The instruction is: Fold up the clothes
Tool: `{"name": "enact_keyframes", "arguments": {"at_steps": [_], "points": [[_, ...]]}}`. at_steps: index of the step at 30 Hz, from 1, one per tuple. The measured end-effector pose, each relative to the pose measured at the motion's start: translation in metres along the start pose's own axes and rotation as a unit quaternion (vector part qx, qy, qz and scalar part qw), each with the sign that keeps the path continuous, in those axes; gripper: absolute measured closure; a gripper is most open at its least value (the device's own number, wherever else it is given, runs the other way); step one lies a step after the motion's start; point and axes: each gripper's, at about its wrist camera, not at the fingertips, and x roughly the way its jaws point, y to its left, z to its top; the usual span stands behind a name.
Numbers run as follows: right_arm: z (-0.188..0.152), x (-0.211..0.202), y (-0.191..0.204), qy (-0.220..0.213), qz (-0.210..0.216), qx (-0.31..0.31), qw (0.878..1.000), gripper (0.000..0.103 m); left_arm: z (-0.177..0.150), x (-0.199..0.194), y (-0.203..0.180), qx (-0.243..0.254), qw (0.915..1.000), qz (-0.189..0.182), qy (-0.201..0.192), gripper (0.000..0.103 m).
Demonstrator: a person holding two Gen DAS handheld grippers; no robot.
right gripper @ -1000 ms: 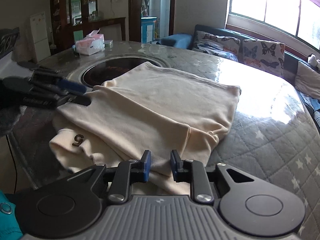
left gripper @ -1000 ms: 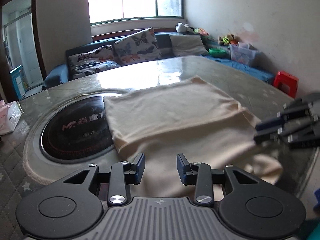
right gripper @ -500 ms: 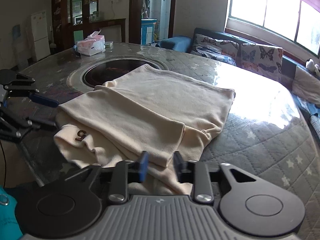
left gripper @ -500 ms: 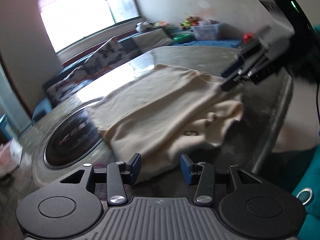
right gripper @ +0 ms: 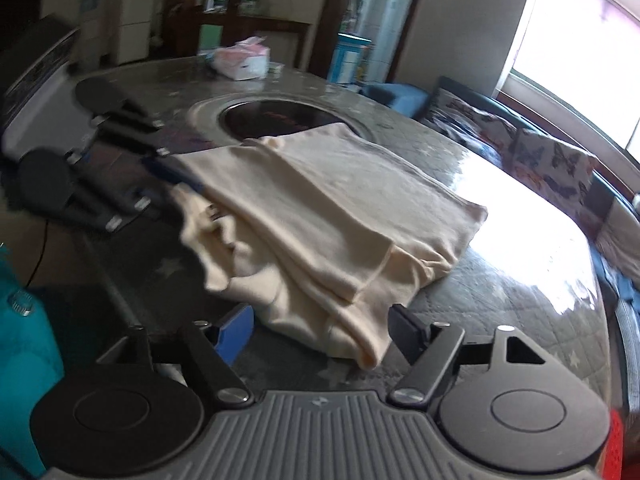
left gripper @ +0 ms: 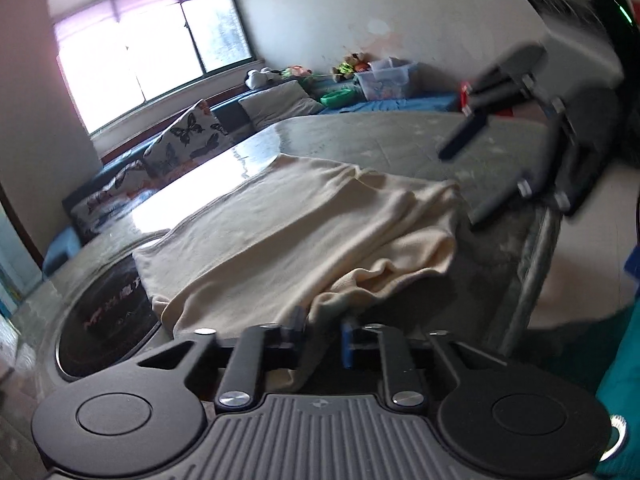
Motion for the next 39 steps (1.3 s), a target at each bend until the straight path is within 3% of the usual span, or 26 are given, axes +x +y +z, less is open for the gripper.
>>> {"name": "enact_keyframes", "arguments": {"at_steps": [8, 10, 14, 15, 18, 20, 23, 28, 29, 33, 39], "points": [[0.011, 0.022, 0.010, -0.022, 0.005, -0.043, 0.999, 0.028, 0.025, 0.005, 0.037, -0.086, 0.9961, -0.010, -0.018, 0.094], [0.015, 0.032, 0.009, -0.024, 0.007, -0.042, 0.999, 0.034, 0.027, 0.008, 0.043, -0.099, 0.9948, -0.014, -0.017, 0.094], [0.020, 0.048, -0.001, -0.019, 0.020, -0.014, 1.000, 0.061, 0.024, 0.009, 0.044, -0.106, 0.9942, -0.017, -0.012, 0.093], [0.021, 0.051, -0.003, -0.017, 0.024, -0.005, 1.000, 0.071, 0.023, 0.009, 0.044, -0.106, 0.9941, -0.017, -0.010, 0.090], [0.025, 0.053, -0.012, -0.015, 0.038, 0.019, 0.999, 0.084, 0.016, 0.003, 0.043, -0.100, 0.9948, -0.017, -0.008, 0.083], [0.027, 0.052, -0.017, -0.015, 0.043, 0.034, 0.998, 0.087, 0.010, -0.003, 0.040, -0.087, 0.9961, -0.013, -0.006, 0.080], [0.031, 0.050, -0.022, -0.020, 0.047, 0.051, 0.997, 0.088, 0.000, -0.006, 0.035, -0.063, 0.9980, 0.004, 0.002, 0.056], [0.038, 0.050, -0.028, -0.030, 0.044, 0.070, 0.996, 0.089, -0.014, -0.004, 0.029, -0.026, 0.9990, 0.031, 0.018, 0.056], [0.038, 0.050, -0.028, -0.031, 0.042, 0.071, 0.996, 0.090, -0.015, -0.003, 0.028, -0.015, 0.9990, 0.038, 0.019, 0.057], [0.039, 0.050, -0.028, -0.036, 0.037, 0.077, 0.996, 0.092, -0.018, -0.002, 0.028, 0.005, 0.9986, 0.050, 0.017, 0.089], [0.037, 0.039, -0.027, -0.052, 0.033, 0.085, 0.995, 0.093, -0.011, -0.021, 0.033, -0.010, 0.9990, 0.041, -0.013, 0.095]]}}
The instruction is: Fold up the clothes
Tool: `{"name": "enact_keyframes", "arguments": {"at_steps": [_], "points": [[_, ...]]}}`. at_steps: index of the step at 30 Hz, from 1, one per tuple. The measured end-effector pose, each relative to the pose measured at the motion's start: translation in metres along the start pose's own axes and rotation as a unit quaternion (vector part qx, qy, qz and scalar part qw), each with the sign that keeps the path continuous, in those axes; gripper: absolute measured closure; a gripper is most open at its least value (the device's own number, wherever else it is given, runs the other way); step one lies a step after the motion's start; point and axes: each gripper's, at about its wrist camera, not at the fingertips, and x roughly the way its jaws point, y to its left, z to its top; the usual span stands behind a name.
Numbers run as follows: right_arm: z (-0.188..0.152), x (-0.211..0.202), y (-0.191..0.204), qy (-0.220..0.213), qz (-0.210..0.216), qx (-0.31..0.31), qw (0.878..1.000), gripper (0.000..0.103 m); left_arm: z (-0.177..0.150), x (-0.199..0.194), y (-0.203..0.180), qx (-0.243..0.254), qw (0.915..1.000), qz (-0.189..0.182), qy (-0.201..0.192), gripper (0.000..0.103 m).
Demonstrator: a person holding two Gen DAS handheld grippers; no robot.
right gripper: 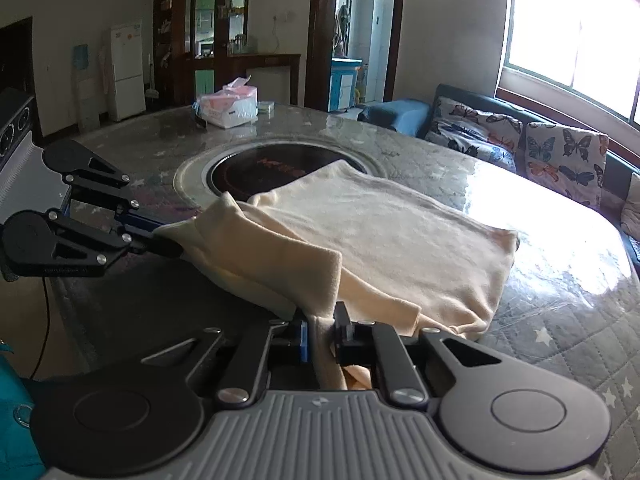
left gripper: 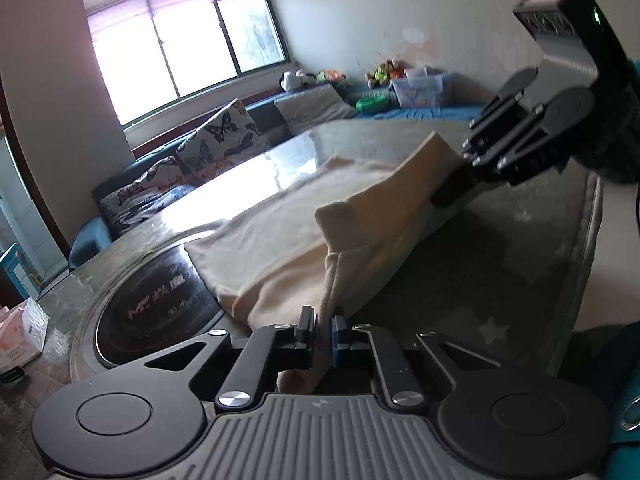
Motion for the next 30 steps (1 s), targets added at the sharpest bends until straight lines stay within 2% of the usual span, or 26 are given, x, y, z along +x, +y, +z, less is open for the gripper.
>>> {"name": "enact_keyframes", "arguments": {"at_steps": [5, 12, 15, 23, 30], "points": [[0.000, -0.022, 0.004, -0.011, 0.010, -0.010, 1.000, 0.093, 0.004, -0.024, -0.005, -0.005, 0.9998, -0.012, -0.012, 0.095], [-0.004, -0.068, 0.025, -0.003, 0.043, -0.031, 0.999, 0.093, 0.003, -0.073, -0.015, -0.015, 0.9989, -0.041, -0.018, 0.095], [-0.004, -0.078, 0.033, -0.001, 0.049, -0.040, 0.998, 0.093, 0.006, -0.079, -0.018, -0.019, 0.9987, -0.039, -0.025, 0.095], [0.020, -0.062, 0.020, -0.009, 0.033, -0.042, 0.999, 0.094, 0.026, -0.047, 0.011, -0.052, 0.9976, -0.015, -0.043, 0.096], [0.057, -0.023, -0.014, -0.005, 0.020, -0.047, 0.999, 0.094, 0.054, 0.009, 0.056, -0.084, 0.9959, 0.015, -0.028, 0.096]]}}
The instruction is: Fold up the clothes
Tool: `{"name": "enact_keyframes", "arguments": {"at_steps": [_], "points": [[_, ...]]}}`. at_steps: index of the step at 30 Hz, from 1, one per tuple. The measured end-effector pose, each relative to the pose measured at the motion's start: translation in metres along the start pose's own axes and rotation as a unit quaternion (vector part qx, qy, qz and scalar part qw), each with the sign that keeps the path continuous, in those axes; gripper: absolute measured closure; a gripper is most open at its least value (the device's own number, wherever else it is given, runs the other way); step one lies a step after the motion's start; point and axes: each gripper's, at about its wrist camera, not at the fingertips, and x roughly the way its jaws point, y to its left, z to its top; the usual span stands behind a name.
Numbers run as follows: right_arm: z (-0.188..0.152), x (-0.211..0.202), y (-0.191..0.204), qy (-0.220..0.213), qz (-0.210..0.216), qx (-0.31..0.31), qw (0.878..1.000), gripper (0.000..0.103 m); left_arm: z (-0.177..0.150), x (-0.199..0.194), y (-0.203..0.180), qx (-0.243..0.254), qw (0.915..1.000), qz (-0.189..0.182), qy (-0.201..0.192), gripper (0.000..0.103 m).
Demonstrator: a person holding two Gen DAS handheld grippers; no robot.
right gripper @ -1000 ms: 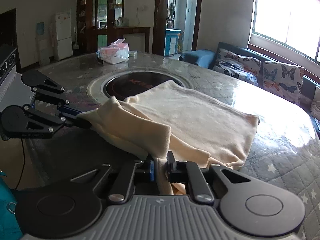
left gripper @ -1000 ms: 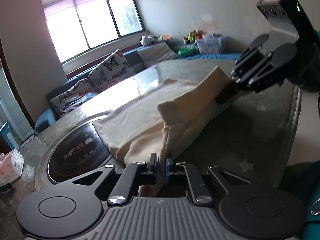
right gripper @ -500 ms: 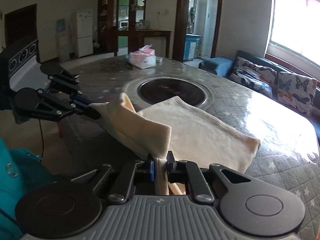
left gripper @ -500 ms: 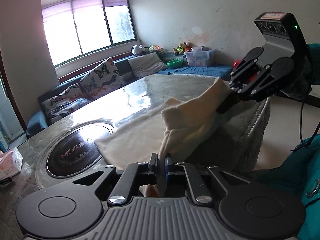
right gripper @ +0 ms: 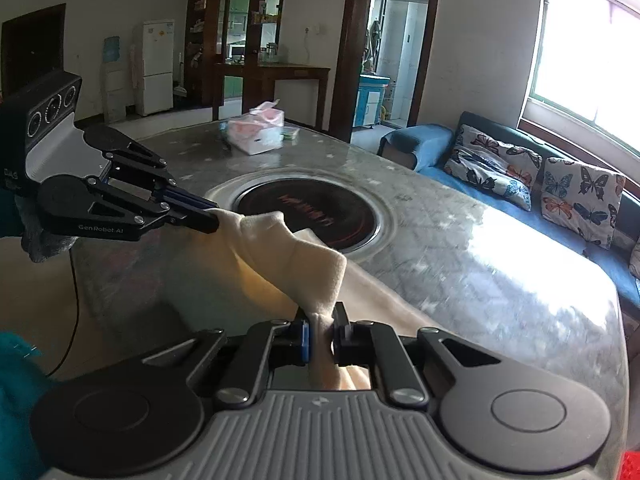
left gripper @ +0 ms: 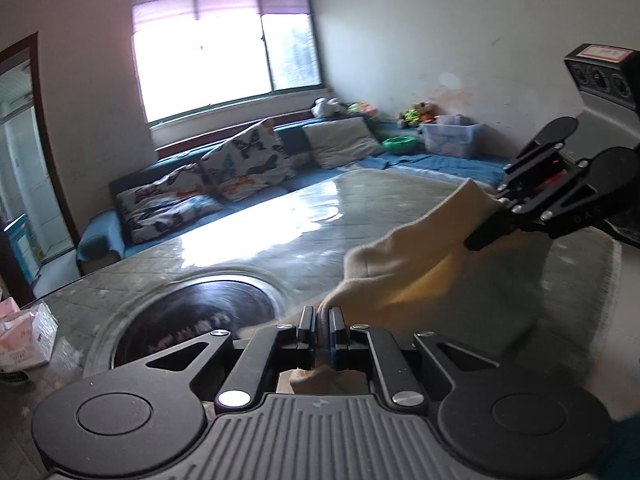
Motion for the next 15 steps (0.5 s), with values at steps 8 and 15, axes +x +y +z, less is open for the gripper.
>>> {"name": "enact_keyframes", "arguments": {"at_steps": [8, 15], "points": [[0.013, 0.085, -0.055, 0.039, -0.028, 0.038, 0.998, 0.093, 0.006, 0.094, 0.043, -0.059, 0.9953, 0.048, 0.060, 0.096], [-0.017, 0.125, -0.075, 0.063, -0.050, 0.111, 0.990, 0.073, -0.002, 0.106, 0.049, -0.085, 0.9925, 0.036, 0.080, 0.094]]}}
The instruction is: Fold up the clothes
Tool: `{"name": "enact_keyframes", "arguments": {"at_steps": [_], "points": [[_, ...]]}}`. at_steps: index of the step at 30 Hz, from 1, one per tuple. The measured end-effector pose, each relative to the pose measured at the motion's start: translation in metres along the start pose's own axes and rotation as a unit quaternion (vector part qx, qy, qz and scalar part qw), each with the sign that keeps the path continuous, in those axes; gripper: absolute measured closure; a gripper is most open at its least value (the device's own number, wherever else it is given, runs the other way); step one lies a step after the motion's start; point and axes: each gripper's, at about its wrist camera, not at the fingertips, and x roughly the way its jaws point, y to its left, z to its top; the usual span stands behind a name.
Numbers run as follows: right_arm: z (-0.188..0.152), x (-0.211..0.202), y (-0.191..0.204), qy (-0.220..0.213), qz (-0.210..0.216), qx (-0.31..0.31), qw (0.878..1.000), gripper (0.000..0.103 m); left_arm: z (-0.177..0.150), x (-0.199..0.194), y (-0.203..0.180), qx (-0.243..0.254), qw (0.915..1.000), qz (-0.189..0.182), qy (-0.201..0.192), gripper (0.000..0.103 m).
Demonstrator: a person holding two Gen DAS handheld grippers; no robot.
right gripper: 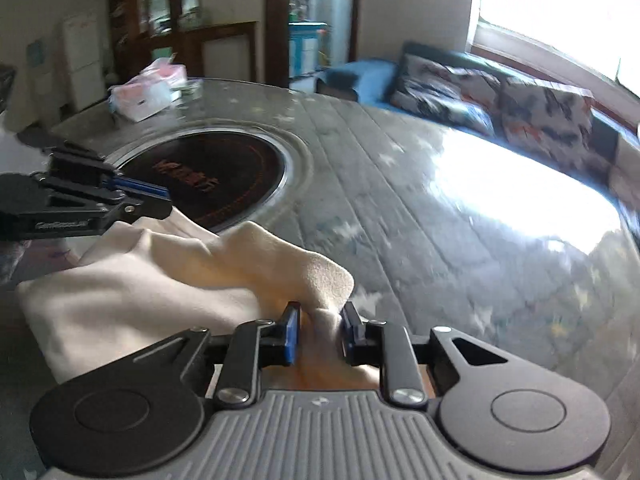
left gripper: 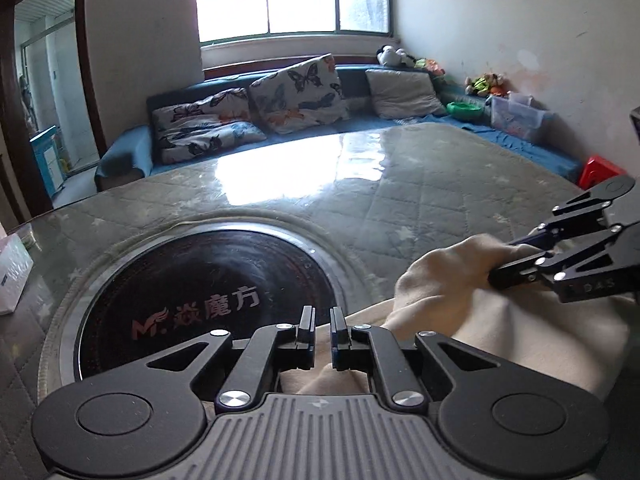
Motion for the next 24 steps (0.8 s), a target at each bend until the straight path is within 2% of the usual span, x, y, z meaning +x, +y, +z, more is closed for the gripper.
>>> {"name": "enact_keyframes", "arguments": {"at_steps": [3, 4, 5, 6, 8, 9, 10, 11, 12, 13, 15, 16, 18, 19, 24], "points": [[-0.003, -0.012, -0.008, -0.015, -0.002, 0.013, 1.000, 0.072, 0.001, -0.012, -0.008, 0.017, 0.9996, -0.022, -0.006, 0.088], [-0.003, -0.016, -0.010, -0.020, -0.002, 0.017, 1.000, 0.068, 0.000, -0.014, -0.012, 0.025, 0.9993, -0.028, -0.005, 0.088], [-0.003, -0.020, -0.011, -0.026, -0.002, 0.021, 0.999, 0.057, -0.001, -0.014, -0.015, 0.032, 0.9990, -0.032, -0.003, 0.084], [-0.001, -0.024, -0.012, -0.032, -0.002, 0.025, 0.999, 0.053, -0.002, -0.012, -0.017, 0.038, 0.9986, -0.036, 0.001, 0.080], [0.000, -0.027, -0.012, -0.038, 0.000, 0.031, 0.999, 0.050, -0.004, -0.007, -0.022, 0.049, 0.9980, -0.040, 0.008, 0.076], [0.000, -0.028, -0.011, -0.040, 0.000, 0.034, 0.999, 0.043, -0.004, -0.004, -0.023, 0.054, 0.9976, -0.041, 0.012, 0.075], [0.000, -0.029, -0.011, -0.039, 0.002, 0.038, 0.998, 0.040, -0.005, -0.001, -0.025, 0.058, 0.9973, -0.042, 0.015, 0.072], [-0.001, -0.030, -0.011, -0.039, 0.004, 0.039, 0.998, 0.037, -0.005, 0.003, -0.024, 0.060, 0.9971, -0.043, 0.020, 0.060], [-0.001, -0.030, -0.010, -0.039, 0.006, 0.040, 0.998, 0.033, -0.004, 0.006, -0.024, 0.061, 0.9970, -0.041, 0.024, 0.055], [-0.002, -0.030, -0.009, -0.038, 0.007, 0.041, 0.998, 0.031, -0.004, 0.009, -0.023, 0.061, 0.9969, -0.042, 0.028, 0.055], [-0.003, -0.030, -0.007, -0.038, 0.006, 0.045, 0.998, 0.027, -0.005, 0.015, -0.021, 0.060, 0.9963, -0.049, 0.038, 0.059], [-0.004, -0.029, -0.005, -0.038, 0.005, 0.046, 0.998, 0.026, -0.006, 0.017, -0.021, 0.061, 0.9957, -0.055, 0.043, 0.065], [-0.006, -0.028, -0.006, -0.038, 0.005, 0.054, 0.998, 0.020, -0.007, 0.018, -0.023, 0.066, 0.9952, -0.059, 0.041, 0.093], [-0.007, -0.027, -0.005, -0.038, 0.006, 0.058, 0.998, 0.020, -0.006, 0.018, -0.024, 0.070, 0.9953, -0.054, 0.037, 0.097], [-0.014, -0.027, -0.006, -0.045, 0.007, 0.077, 0.996, 0.015, 0.004, 0.003, -0.026, 0.084, 0.9964, -0.007, -0.010, 0.103]]}}
